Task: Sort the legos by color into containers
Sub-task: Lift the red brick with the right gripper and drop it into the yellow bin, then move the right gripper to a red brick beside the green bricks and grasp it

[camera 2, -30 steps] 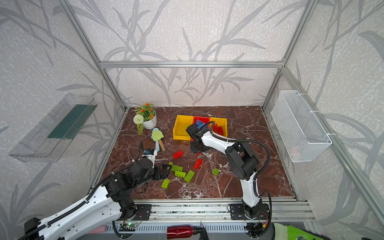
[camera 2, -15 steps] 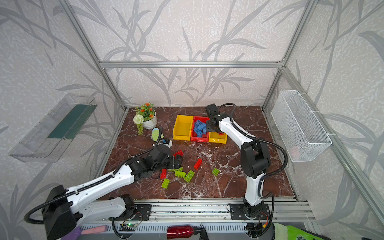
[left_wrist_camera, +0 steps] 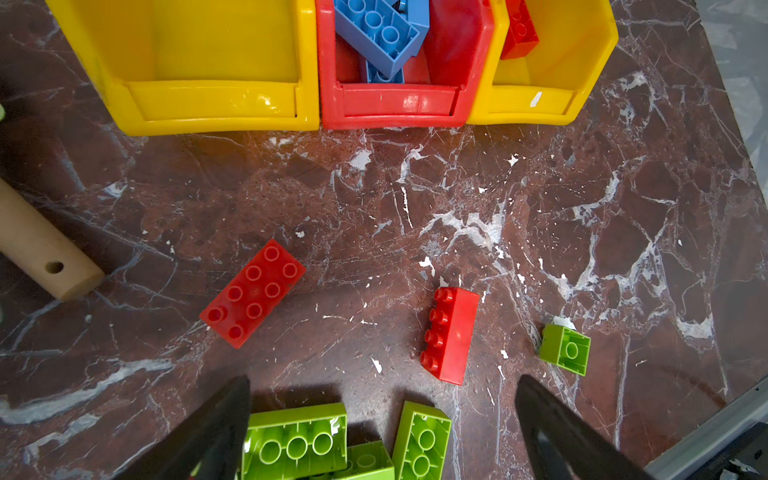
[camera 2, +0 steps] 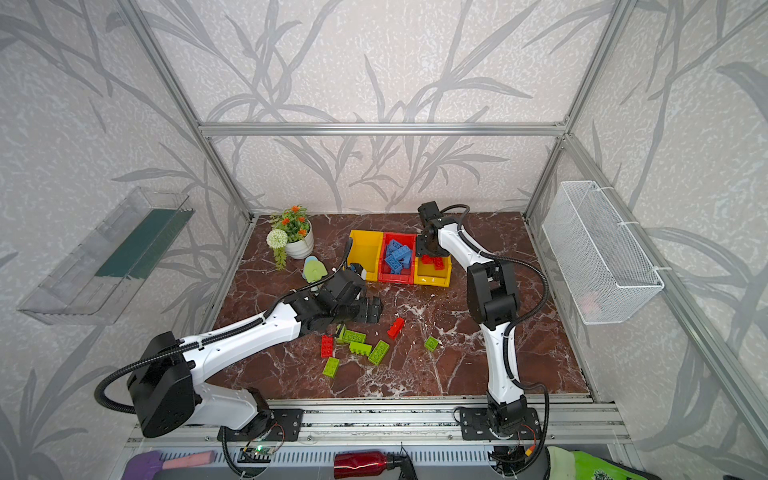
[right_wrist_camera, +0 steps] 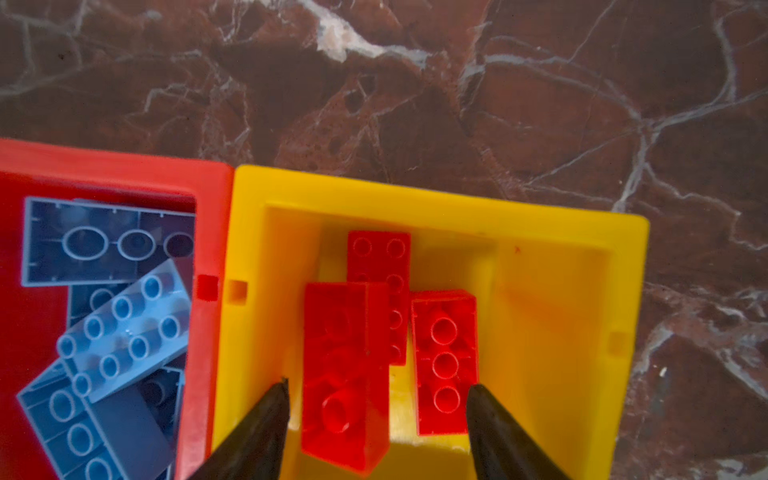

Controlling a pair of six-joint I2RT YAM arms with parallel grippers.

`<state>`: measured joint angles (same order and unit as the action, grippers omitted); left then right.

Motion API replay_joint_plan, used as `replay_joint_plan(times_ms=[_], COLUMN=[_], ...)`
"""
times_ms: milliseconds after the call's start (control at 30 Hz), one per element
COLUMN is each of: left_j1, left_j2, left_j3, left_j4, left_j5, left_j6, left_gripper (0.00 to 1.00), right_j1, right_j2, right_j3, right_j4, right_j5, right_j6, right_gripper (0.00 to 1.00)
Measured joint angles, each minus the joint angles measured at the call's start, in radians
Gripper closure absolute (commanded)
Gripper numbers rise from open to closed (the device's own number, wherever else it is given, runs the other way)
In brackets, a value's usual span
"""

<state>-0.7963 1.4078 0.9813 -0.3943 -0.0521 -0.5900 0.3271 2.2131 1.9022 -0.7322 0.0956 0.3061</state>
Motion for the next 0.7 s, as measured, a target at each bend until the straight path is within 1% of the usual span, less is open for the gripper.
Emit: replay_joint_plan(times_ms=[100,200,300,433,533,700], left_j1=[0.001,0.002,0.002,0.002,0.002,0.002], left_j2=[-0.012,-0.051,-0.119,-0.241,-0.330,-0.451], left_j3=[0.000,-0.002,-0.024,-0.105,-0.179,-0.266], left_j4=[-0.004,-0.010,-0.013,-0.017,-0.025,-0.056], left_j5=[-0.001,-0.003,-0.007,-0.019,-0.027,-0.032], left_j6=[0.005,0.005,0.003,-0.013,-0.031,-0.050], left_gripper=[0.01,0.01,0.01,0.01,0.01,0.01], right_j1=[0.000,0.001,0.007,0.034,0.085,0.238], right_j2=[-0.018,-0.081,-0.179,-0.340,-0.448,-0.563], right_j3=[-0.008,-0.075,-0.171,-0.335,-0.465,-0.661], right_j4=[0.002,0.008,0.013,0.038,0.057,0.093], right_j5=[-0.007,-0.026,-0.047,-0.079,-0.089,-0.097], right_j6=[-0.001,0.004,0.019,0.056,0.093,0.181], right_gripper=[0.28,0.28,0.28,0.28,0.28,0.29])
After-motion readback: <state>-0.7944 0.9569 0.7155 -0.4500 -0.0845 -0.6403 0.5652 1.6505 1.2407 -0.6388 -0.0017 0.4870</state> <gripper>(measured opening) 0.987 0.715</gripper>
